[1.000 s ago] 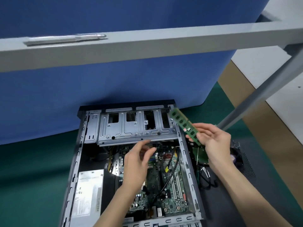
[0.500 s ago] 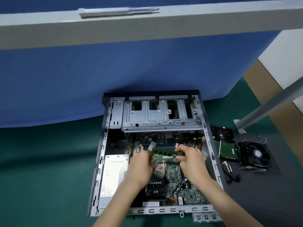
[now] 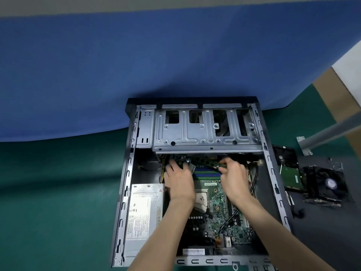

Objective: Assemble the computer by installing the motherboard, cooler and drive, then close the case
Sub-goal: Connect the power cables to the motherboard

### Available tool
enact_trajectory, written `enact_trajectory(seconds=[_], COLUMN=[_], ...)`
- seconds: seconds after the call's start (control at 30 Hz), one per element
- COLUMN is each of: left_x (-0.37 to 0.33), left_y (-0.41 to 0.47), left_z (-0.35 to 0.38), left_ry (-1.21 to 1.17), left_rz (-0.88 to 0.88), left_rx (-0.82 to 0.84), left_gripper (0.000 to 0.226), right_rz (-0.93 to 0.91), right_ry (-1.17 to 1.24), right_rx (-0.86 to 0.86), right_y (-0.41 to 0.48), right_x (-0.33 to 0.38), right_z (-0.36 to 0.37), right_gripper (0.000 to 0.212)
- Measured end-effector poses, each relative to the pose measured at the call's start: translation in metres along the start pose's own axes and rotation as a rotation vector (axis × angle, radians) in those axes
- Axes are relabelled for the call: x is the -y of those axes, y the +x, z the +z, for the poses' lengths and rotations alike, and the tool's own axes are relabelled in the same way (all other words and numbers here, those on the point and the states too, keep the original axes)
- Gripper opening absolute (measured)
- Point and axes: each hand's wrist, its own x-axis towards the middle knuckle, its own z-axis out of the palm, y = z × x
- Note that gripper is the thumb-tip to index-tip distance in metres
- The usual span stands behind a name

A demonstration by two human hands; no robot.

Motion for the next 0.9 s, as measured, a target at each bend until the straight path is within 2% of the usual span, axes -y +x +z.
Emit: enact_trajectory(seconds=[0.07, 0.2, 0.4, 0.57, 0.67, 0.8, 0.9], left_x=[0.000, 0.004, 0.009, 0.019, 0.030, 0.047, 0.058], left_y=[0.004, 0.013, 0.030, 0.045, 0.052, 0.052, 0.056], left_z=[-0.003, -0.019, -0.034, -0.045, -0.049, -0.041, -0.039], left_ry=[0.032, 0.010, 0.045, 0.124, 0.155, 0.132, 0.147], left_rz=[-0.001, -0.007, -0.069, -0.051, 0.044, 0.173, 0.179], left_rx=[-0.037, -0.026, 0.178, 0.276, 0.261, 0.297, 0.324], left_gripper=[0.035, 0.027, 0.040, 0.032, 0.035, 0.054, 0.046], right_rz=[0.022, 0.038, -0.041, -0.105, -0.129, -0.131, -0.122], right_ry=[0.013, 0.022, -0.015, -0.061, -0.060, -0.058, -0.051], right_rx=[0.003, 0.008, 0.048, 0.120, 0.144, 0.150, 0.148], right_y=[0.001, 0.005, 0.008, 0.015, 0.020, 0.025, 0.026], right_x=[-0.002, -0.006, -0.009, -0.010, -0.009, -0.010, -0.011], right_z=[0.000, -0.002, 0.005, 0.015, 0.022, 0.029, 0.034], right_gripper=[0.045, 0.044, 0.047, 0.048, 0.047, 0.043, 0.043])
